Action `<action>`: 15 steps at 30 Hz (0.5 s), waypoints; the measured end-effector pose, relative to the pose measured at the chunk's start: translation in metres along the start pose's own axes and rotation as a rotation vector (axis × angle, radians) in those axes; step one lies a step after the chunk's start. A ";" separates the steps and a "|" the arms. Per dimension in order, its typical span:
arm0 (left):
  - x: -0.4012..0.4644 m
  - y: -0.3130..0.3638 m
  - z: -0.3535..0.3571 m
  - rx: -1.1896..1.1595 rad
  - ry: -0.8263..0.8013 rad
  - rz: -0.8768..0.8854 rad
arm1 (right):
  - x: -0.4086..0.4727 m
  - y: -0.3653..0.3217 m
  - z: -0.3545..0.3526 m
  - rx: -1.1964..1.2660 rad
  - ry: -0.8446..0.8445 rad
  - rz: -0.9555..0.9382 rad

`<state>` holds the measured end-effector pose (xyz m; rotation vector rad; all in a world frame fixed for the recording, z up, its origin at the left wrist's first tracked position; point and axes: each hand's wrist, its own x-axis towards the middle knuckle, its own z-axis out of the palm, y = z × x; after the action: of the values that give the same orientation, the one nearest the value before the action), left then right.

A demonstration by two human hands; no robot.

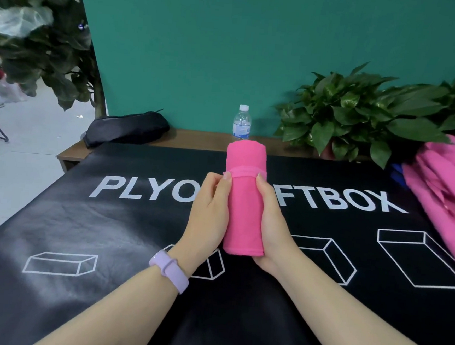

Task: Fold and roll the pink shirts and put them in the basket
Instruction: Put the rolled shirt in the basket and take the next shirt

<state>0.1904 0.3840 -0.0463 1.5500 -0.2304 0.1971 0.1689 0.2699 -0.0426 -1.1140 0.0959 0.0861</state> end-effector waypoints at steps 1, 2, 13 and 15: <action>0.000 -0.001 0.001 0.018 -0.005 0.001 | 0.000 0.000 0.000 -0.007 0.012 0.004; 0.000 -0.002 0.002 0.032 -0.008 -0.002 | 0.000 0.000 0.000 -0.020 0.027 0.003; -0.019 -0.005 0.001 0.061 -0.075 0.028 | -0.008 0.009 0.014 -0.250 0.229 -0.180; -0.023 0.001 0.003 0.092 -0.061 -0.030 | -0.019 0.009 0.018 -0.310 0.337 -0.181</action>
<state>0.1676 0.3818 -0.0513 1.6512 -0.2486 0.1386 0.1493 0.2896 -0.0407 -1.4350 0.2896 -0.2577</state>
